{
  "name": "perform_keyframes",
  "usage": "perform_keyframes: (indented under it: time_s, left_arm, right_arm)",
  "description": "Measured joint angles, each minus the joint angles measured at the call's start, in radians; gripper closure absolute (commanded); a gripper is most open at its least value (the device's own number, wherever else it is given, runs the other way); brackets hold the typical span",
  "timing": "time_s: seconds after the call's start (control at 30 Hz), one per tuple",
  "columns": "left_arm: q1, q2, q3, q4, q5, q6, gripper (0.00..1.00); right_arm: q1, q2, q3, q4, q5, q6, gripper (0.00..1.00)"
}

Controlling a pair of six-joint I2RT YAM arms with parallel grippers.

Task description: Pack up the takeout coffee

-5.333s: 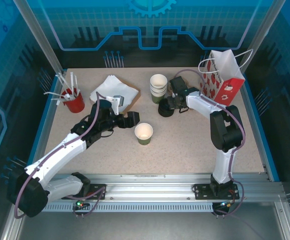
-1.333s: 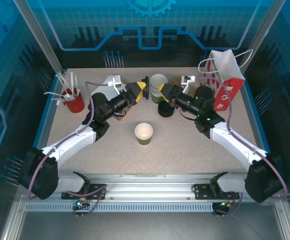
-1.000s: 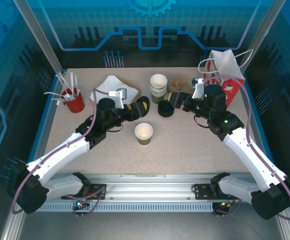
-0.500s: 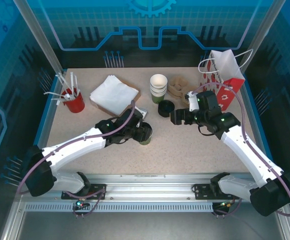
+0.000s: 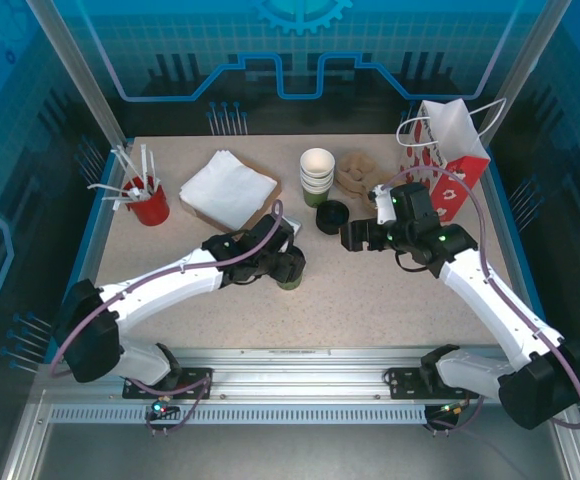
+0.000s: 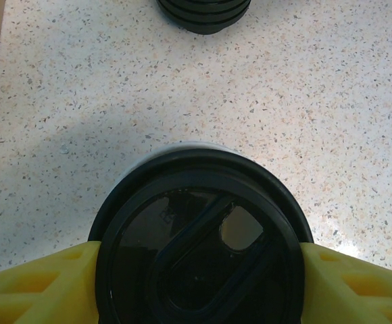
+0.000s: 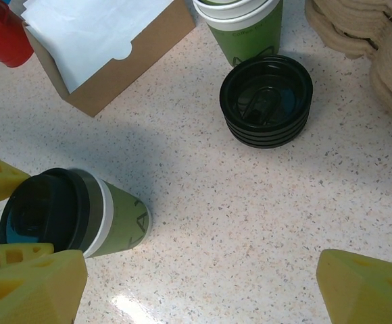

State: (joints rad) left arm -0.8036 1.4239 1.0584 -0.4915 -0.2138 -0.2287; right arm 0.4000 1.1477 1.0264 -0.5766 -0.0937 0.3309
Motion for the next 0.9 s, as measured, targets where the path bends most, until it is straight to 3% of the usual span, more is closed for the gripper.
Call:
perform_keyframes:
  time_s: [0.9]
  left_arm:
    - [-0.007, 0.049, 0.013, 0.006, -0.007, 0.028, 0.31]
  right_arm:
    - [0.000, 0.003, -0.015, 0.001, 0.000, 0.000, 0.10]
